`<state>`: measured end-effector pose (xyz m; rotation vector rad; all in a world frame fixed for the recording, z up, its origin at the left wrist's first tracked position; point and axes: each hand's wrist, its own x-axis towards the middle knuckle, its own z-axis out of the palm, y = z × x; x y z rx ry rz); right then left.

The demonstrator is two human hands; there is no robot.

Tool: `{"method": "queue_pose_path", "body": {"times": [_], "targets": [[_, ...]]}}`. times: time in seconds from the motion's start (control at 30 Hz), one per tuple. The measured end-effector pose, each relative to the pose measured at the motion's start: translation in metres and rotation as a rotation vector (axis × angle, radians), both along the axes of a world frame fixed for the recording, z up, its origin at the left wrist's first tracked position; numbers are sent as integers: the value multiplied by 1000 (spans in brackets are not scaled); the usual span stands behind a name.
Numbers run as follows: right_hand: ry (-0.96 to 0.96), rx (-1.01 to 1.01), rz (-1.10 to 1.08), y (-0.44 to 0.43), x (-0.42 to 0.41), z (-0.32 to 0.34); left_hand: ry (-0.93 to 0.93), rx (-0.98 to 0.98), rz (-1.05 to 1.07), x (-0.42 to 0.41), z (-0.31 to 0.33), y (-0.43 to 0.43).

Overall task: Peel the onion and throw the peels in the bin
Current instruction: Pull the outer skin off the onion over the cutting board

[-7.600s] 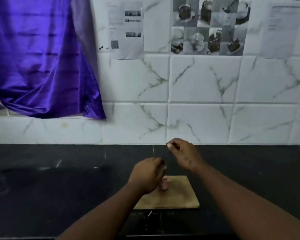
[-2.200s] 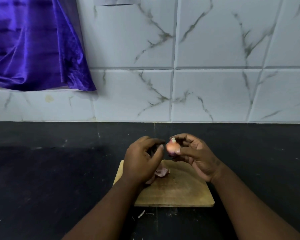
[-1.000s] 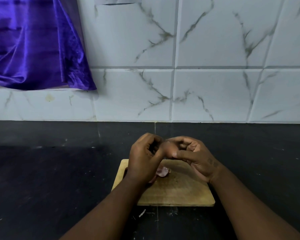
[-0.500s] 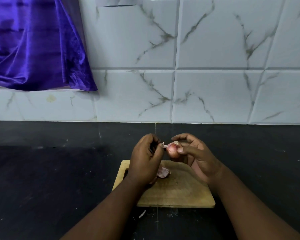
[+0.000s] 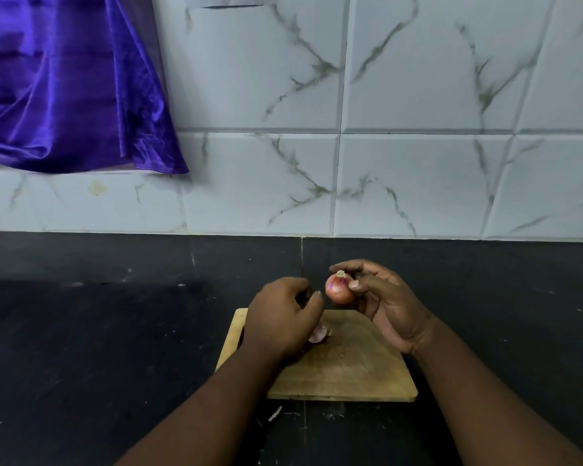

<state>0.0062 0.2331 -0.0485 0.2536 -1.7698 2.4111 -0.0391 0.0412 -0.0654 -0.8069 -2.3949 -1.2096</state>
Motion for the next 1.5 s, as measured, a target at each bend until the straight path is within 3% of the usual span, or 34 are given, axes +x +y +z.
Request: {"method": "queue_pose_path", "body": {"times": [0.17,0.33,0.47,0.83,1.4,1.5], "targets": [[-55,15,-9,-1,-1,-1,122,244,-123,-1,4,2],[-35,87,20,-3,2,0,87,316,-202,-1,3,3],[-4,221,-43,-3,3,-2,91,326,-202,-1,4,3],[41,258,-66,-6,5,0,32,278,-87,-1,4,4],[2,119,1,-4,0,-2,-40,288,-132,-3,4,6],[-15,96,11,-3,1,-2,-68,366,-203,-1,5,5]]}}
